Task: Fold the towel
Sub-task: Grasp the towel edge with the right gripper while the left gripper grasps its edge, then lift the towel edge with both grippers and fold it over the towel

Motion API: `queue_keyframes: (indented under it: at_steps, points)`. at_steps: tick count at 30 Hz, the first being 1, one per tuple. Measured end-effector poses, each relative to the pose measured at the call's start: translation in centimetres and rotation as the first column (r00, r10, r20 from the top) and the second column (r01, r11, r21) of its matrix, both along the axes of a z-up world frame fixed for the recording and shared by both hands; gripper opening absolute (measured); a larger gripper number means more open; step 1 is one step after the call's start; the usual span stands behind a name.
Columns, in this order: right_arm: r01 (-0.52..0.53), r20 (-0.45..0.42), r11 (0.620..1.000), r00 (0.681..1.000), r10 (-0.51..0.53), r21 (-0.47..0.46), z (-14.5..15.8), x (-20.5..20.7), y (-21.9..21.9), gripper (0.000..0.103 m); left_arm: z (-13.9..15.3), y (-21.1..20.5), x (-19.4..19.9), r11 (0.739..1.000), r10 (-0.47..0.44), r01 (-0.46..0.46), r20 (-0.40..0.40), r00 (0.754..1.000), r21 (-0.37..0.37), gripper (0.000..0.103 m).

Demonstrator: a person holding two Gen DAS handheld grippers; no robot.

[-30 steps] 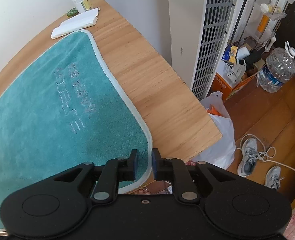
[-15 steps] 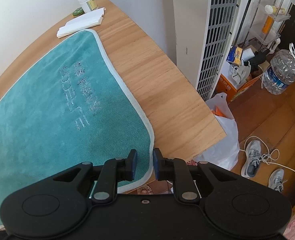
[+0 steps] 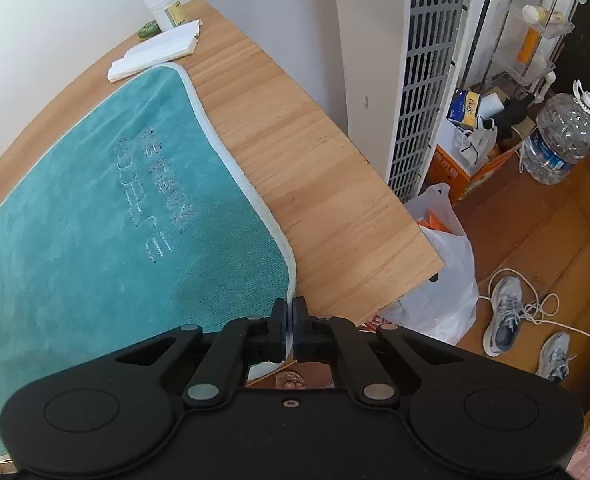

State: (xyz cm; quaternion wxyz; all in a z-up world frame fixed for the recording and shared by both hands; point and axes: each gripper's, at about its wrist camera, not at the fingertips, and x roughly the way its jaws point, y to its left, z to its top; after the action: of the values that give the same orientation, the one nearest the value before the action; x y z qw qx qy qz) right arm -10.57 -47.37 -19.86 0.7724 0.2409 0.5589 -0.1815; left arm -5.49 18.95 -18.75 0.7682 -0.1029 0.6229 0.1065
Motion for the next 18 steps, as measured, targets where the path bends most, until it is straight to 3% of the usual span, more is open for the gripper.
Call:
queue_keyframes:
  at_steps: [11,18]
  points:
    - [-0.027,0.038,1.0,0.999,0.027,0.008,1.0,0.8,0.5,0.002,0.7,-1.5,0.7,0.999,-0.032,0.033,-0.024,0.999,0.04,0.008]
    - [-0.068,0.101,0.998,0.993,0.067,0.006,2.6,2.6,1.2,0.002,2.5,-1.4,1.8,0.998,-0.054,0.053,0.009,0.999,0.039,0.008]
